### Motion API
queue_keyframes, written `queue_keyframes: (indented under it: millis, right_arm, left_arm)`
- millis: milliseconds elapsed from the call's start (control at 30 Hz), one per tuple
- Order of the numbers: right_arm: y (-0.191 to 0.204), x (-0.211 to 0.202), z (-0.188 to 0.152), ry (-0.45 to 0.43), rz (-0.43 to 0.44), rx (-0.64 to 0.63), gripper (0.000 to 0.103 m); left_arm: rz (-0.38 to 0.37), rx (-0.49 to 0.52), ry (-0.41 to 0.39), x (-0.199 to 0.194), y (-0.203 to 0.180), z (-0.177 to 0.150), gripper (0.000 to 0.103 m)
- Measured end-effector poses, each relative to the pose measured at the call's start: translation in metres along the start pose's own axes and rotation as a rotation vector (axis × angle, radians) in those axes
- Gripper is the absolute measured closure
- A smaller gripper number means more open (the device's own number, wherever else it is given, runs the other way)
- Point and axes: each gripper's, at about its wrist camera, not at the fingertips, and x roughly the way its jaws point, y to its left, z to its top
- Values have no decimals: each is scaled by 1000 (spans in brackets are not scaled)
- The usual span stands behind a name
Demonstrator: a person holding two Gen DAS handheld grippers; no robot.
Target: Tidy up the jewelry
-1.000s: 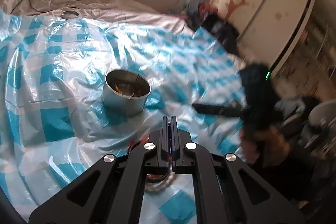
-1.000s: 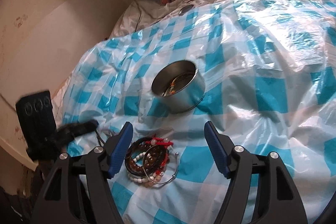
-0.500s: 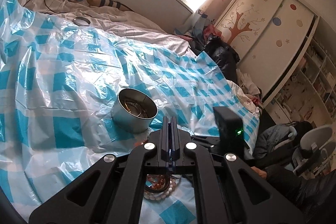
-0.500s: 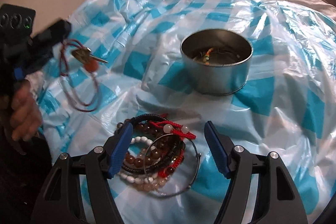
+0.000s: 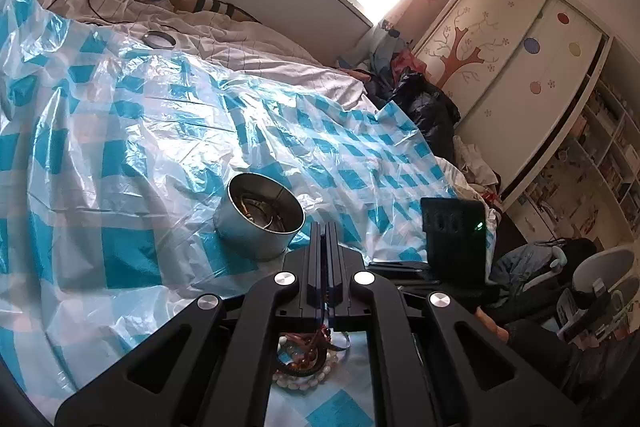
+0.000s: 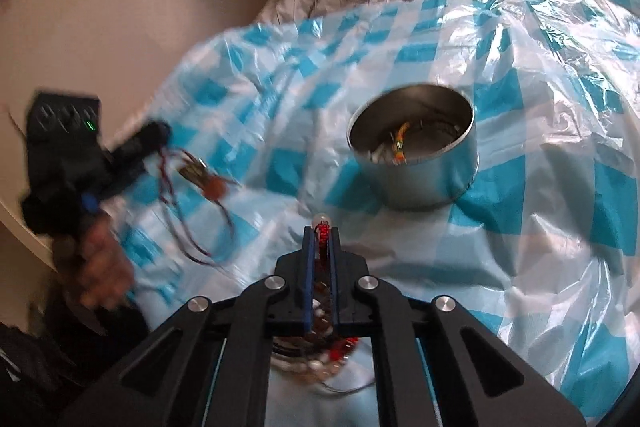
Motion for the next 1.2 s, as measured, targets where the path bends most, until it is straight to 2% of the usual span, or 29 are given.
queue_keyframes:
  millis: [367, 567, 633, 733, 767, 833, 867, 933, 1067, 1133, 1167, 1200]
  right_arm:
    - [-6, -51, 47, -236, 64, 110, 96]
    - [-15, -51, 58, -280, 72, 148, 96]
    - [-20, -47, 60, -261, 61, 169, 96]
    - [-25, -42, 57, -194, -45, 157, 95]
    - [-28, -36, 54, -136, -71, 151, 91]
    - [-29, -24, 45, -43, -144, 128, 39]
    - [-29, -16, 37, 12, -208, 92, 35]
    - [-30, -3, 24, 84, -273, 46, 35]
    - [-35, 24, 9, 173, -331, 26, 35]
    - [-25, 37, 3, 211, -393, -61, 36]
    - [-21, 40, 0, 225, -413, -103, 51]
    - [-17, 41, -2, 238, -421, -129, 74]
  left_arm:
    - [-29, -11, -50, 23, -11, 27, 102]
    - [-67, -54, -68, 47, -9, 39, 102]
    - [-73, -69, -69, 58, -8, 40, 102]
    - [-70, -72, -65, 75, -6, 45, 102]
    - [-69, -73, -64, 81, -4, 47, 102]
    - [-68, -88, -65, 90, 2, 50, 102]
    - [-70, -100, -62, 95, 5, 51, 102]
    - [-54, -120, -45, 106, 14, 49, 102]
    - [14, -135, 21, 126, 24, 40, 101]
    - [52, -145, 65, 134, 29, 36, 101]
    - [72, -151, 88, 138, 30, 34, 101]
    - [95, -153, 104, 140, 32, 33, 99]
